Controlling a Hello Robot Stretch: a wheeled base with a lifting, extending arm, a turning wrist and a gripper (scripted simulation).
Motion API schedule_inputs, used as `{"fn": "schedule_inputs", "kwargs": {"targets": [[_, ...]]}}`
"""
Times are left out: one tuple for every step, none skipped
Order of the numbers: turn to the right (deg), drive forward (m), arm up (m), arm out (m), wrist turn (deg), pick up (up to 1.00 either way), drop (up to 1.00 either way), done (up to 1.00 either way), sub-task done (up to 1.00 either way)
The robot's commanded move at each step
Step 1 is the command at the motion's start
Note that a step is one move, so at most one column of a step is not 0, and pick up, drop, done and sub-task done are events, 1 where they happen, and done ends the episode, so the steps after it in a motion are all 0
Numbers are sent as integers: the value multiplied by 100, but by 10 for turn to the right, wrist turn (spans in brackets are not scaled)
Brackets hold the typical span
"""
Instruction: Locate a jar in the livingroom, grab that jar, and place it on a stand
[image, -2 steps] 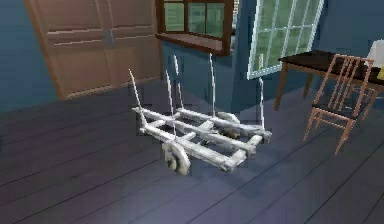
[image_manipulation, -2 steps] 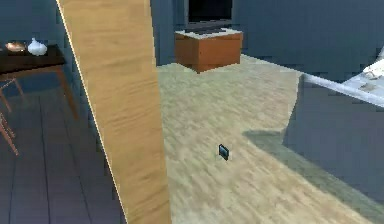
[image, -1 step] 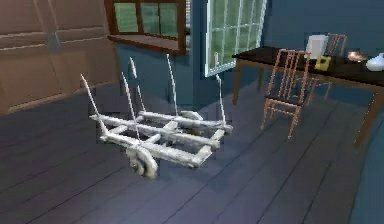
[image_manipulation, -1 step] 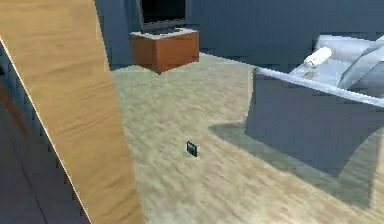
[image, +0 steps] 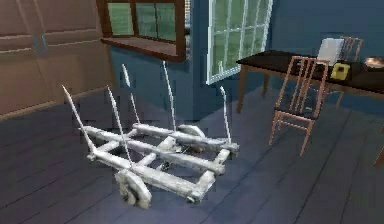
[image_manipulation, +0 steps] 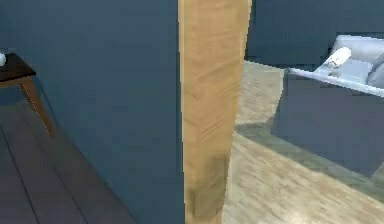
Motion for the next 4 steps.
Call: {"fn": "schedule_inputs", "kwargs": {"targets": [[240,0,0,0,0,0,0,0,0],[0,55,0,0,0,0,0,0,0],[270,0,0,0,0,0,0,0,0],[0,100,0,0,0,0,0,0,0]]}}
